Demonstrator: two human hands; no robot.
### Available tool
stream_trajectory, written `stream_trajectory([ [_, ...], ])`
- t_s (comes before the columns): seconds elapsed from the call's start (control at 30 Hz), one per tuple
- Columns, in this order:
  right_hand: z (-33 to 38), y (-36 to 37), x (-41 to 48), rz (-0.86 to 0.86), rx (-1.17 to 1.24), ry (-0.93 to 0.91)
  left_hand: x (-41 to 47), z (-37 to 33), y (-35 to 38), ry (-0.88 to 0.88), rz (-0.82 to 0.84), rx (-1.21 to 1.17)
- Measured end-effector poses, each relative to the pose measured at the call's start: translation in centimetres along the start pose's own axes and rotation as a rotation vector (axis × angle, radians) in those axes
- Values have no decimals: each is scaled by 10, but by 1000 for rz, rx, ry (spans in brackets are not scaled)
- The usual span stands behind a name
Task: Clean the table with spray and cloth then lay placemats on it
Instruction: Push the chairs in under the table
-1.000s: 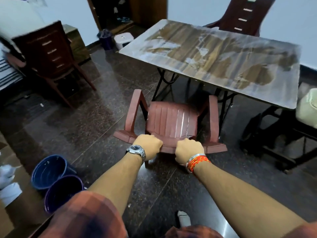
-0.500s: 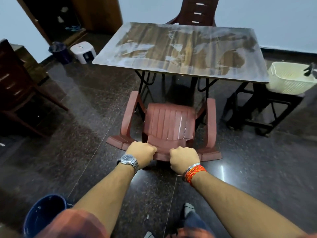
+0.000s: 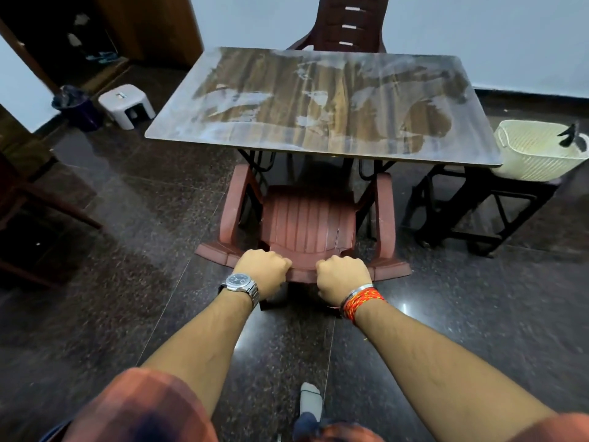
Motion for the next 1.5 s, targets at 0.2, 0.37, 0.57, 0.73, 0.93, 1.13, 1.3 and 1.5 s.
stream_trajectory([
  [0.2,-15,-11,39,-11,-12,22,38,21,-11,14,-9,17],
  [0.37,-30,-14,66,7,-29,52,66,29,-21,43,-18,-17],
  [0.57,-37,-17,91,23,-20,79,89,46,-27,71,-21,-19],
  [0.73,-44,-22,113,12,-42,79,109,59,-30,71,-33,-20],
  [0.93,-59,-25,133,28,-68,76,131,64,-38,49,-41,-25],
  [1.13,-63,-25,135,16,-69,85,136,64,-37,64,-32,-15],
  [1.3,-62,-25,132,31,-52,114,133,65,-38,37,-13,-42],
  [1.5,-54,-26,129,-65,103,12,124,65,-40,84,-18,-165],
])
Point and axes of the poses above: each hand's wrist, its own x-axis towards the middle knuckle, its own y-axis out of the palm, z = x × y, the point moved 8 cm from there along x, towards the middle knuckle, and after that the axes turned 10 degrees about -x, right-handed, at the moved point
